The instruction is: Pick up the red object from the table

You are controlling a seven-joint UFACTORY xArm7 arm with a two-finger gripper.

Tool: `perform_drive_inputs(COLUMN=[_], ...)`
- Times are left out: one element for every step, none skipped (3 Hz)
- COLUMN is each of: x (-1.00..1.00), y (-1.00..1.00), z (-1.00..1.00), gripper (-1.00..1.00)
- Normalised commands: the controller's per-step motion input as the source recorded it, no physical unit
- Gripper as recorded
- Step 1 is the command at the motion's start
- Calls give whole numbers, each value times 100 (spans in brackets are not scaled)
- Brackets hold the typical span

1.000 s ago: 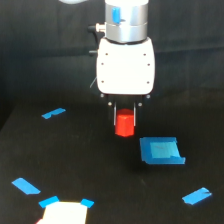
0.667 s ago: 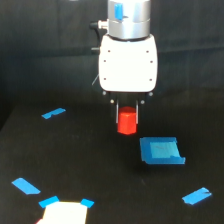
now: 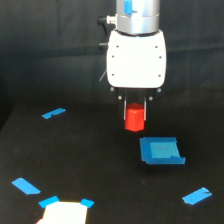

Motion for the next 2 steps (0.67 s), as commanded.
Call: perform_drive_inputs(x=[5,5], y=[11,55], z=[40,65], gripper=[-98,-31])
